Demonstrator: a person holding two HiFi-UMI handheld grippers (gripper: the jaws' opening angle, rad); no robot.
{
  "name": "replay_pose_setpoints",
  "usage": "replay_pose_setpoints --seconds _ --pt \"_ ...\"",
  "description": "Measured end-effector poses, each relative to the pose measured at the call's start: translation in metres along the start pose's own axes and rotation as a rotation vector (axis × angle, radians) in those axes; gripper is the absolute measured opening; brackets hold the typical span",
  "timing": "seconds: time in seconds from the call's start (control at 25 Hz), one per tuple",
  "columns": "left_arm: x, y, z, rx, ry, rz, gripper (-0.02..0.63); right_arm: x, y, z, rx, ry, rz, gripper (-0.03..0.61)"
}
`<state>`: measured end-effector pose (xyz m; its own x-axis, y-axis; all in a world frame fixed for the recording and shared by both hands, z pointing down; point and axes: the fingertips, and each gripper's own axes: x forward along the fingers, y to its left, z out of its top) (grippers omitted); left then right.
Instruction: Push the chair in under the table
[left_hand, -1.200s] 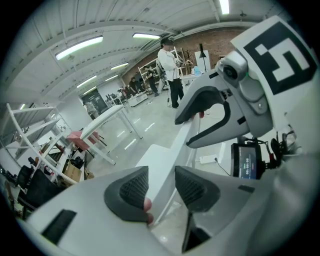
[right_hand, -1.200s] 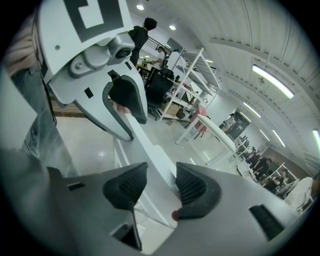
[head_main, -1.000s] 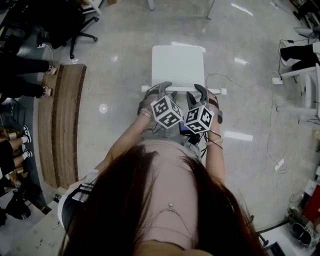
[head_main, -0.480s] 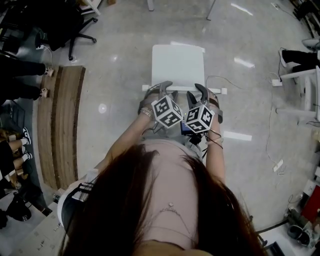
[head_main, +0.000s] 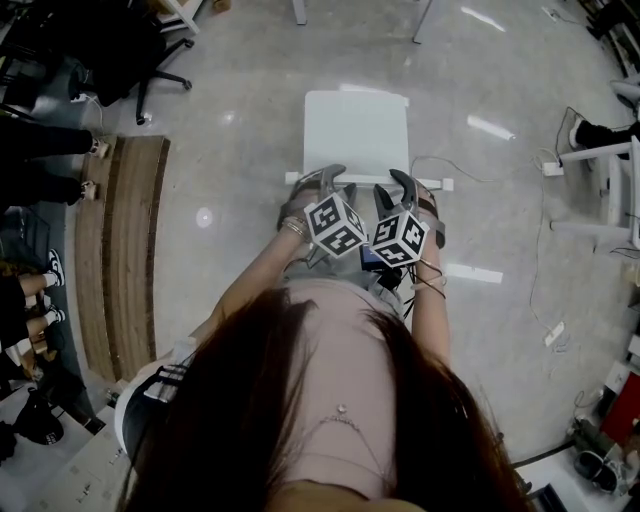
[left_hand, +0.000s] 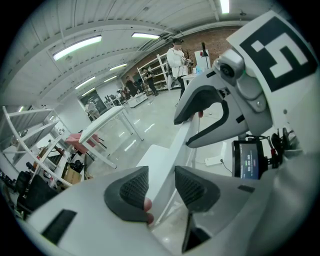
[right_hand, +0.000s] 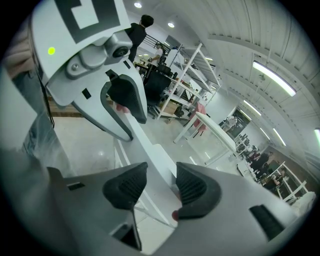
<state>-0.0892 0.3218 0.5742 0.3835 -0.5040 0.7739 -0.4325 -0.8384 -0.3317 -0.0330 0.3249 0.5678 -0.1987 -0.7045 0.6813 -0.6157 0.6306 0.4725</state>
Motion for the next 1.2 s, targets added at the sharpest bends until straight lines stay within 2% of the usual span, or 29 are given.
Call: replay_pose_setpoints --seconds 1.2 --pt "0.048 0.061 0.037 -0.021 0.022 -0.015 0.17 0.052 -0.068 0.011 0.008 -0.001 0.018 0.184"
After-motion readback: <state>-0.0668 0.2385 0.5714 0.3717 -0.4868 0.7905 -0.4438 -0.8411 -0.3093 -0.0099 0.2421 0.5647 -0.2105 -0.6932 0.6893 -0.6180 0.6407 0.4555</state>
